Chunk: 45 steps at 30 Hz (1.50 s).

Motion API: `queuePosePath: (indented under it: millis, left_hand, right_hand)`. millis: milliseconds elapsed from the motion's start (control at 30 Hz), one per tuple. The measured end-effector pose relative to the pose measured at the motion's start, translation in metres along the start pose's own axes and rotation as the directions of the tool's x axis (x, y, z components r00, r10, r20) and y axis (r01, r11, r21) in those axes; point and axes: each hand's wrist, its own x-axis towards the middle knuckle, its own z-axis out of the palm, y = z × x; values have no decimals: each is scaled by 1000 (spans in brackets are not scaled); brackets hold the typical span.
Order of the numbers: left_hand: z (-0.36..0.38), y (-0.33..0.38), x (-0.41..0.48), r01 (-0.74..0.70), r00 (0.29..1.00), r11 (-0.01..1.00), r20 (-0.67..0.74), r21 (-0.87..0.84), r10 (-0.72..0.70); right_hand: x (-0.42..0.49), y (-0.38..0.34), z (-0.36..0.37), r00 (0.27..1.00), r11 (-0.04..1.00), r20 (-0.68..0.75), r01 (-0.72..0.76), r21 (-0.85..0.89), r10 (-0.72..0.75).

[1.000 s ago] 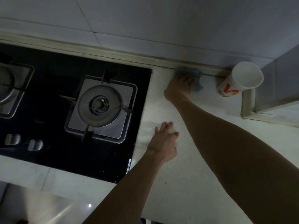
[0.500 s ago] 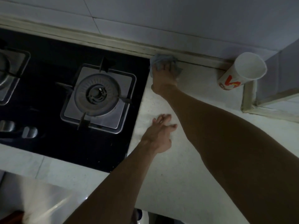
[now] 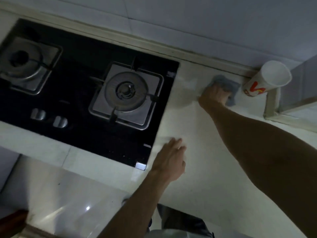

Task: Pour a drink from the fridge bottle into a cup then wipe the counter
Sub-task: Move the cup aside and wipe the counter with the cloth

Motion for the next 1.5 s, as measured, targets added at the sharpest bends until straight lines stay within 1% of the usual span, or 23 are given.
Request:
queuePosePath:
  millis: [67, 133, 200, 267, 333, 400, 533, 633, 733, 900, 1000, 1067, 1200, 1333, 1433, 1500]
  left_hand:
    - [9, -8, -16, 29, 1000, 999, -1, 18, -29]
    - [16, -16, -25, 47, 999, 998, 0, 32, -47]
    - [22, -22, -30, 53, 998, 998, 18, 44, -54]
    - [28, -23, -30, 48, 999, 997, 21, 65, -49]
    - [33, -23, -30, 45, 999, 997, 6, 69, -45]
    - [36, -24, -30, 49, 999, 997, 6, 63, -50]
    - [33, -24, -40, 35, 999, 999, -23, 37, -34]
    - [34, -27, -62, 35, 998, 999, -52, 17, -34]
    - [43, -39, -89, 42, 996, 998, -76, 44, -38]
    - [55, -70, -133, 114, 992, 990, -65, 86, -109]
    - [63, -87, -155, 140, 988, 986, -75, 86, -134]
    - [67, -95, -166, 137, 987, 988, -96, 76, -130]
    - [74, -98, -182, 87, 992, 992, -105, 95, -77]
    - [80, -105, -185, 67, 994, 994, -90, 91, -59]
    - [82, -105, -188, 46, 997, 994, -70, 100, -39]
    - [80, -103, -190, 32, 998, 992, -65, 121, -25]
  right_hand:
    - [1, -23, -15, 994, 1000, 110, -8, -17, 10]
    - [-5, -46, -23, 992, 1000, 127, 18, -4, -17]
    - [-13, -66, -19, 992, 989, 66, 96, 109, -104]
    - [-18, -78, -12, 976, 954, -27, 218, 207, -217]
    - [-15, -80, -7, 946, 930, -63, 325, 170, -318]
    - [-14, -75, -4, 924, 915, -43, 381, 132, -379]
    - [-39, -64, 10, 880, 878, -73, 474, 68, -470]
    - [-73, -61, 31, 859, 861, -78, 508, 15, -506]
    - [-111, -57, 43, 836, 839, -71, 544, -22, -544]
    - [-197, -48, 69, 810, 811, -55, 585, 4, -584]
    - [-260, -39, 91, 794, 791, -78, 607, 70, -603]
    - [-300, -36, 105, 792, 783, -82, 610, 118, -605]
    - [-361, -34, 128, 797, 794, -4, 602, 80, -604]
    - [-392, -29, 148, 786, 784, -11, 618, 62, -618]
    - [-393, -11, 158, 761, 761, -13, 649, 15, -649]
    - [-388, 4, 158, 767, 767, -18, 642, 11, -642]
